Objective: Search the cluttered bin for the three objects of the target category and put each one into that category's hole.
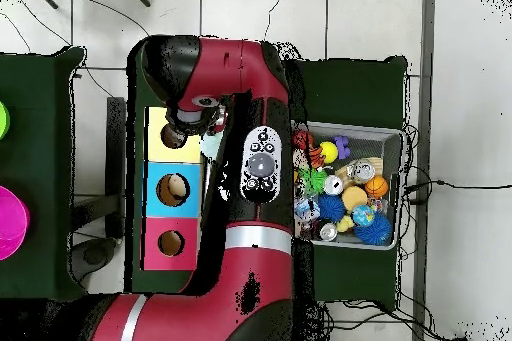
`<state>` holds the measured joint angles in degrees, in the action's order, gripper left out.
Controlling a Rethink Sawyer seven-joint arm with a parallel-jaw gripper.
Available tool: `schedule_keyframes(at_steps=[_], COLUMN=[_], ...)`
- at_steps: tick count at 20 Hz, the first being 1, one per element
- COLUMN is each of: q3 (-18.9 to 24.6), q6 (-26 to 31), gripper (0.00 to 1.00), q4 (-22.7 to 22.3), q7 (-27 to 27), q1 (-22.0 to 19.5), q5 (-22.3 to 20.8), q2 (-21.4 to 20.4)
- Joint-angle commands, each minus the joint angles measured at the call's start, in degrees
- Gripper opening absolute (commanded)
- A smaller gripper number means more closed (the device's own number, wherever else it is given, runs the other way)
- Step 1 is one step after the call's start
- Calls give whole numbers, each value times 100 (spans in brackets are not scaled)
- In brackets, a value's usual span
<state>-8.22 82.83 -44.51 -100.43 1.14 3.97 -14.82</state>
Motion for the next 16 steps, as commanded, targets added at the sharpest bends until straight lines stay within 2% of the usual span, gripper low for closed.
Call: schedule_keyframes(at_steps=[1,2,3,7,13,16], q3=[752,718,688,533,463,411], q6=[-396,-228,-212,-299,-342,-205], gripper=[0,0,0,0,0,0], q4=[-811,-497,-410,-428,-717,-625], q7=[-2339,-2423,-2387,-2357,-2443,-2429], q1=[-485,-441,-436,-377,-318,-336], q5=[1409,1403,1401,1572,1775,1729], q2=[-164,-31,17,80,-92,-108])
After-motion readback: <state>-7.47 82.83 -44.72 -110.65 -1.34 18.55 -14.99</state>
